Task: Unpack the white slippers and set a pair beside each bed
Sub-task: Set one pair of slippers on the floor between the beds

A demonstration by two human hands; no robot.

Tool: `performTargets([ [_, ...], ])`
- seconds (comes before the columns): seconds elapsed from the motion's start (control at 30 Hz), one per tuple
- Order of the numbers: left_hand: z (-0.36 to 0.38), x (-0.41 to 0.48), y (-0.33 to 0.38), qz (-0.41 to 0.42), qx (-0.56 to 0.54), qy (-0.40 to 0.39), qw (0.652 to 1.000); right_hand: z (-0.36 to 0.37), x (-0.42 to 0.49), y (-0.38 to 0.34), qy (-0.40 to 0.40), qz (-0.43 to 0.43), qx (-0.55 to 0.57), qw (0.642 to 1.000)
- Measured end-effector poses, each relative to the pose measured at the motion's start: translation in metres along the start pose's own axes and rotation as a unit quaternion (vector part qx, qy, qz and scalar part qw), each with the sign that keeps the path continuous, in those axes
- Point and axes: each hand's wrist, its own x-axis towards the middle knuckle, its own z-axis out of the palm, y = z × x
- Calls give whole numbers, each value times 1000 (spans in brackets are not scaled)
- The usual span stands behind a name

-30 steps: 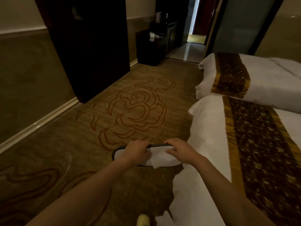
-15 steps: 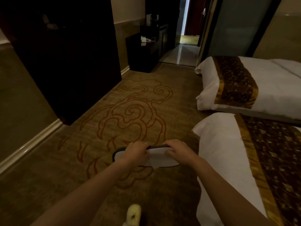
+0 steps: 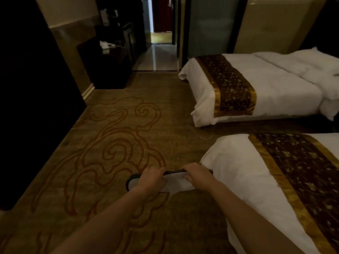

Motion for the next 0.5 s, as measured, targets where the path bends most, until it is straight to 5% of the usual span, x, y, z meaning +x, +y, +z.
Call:
performTargets([
  [0.5, -67, 393, -58, 20, 15, -57, 998, -125, 321, 174, -10, 39, 10, 999],
])
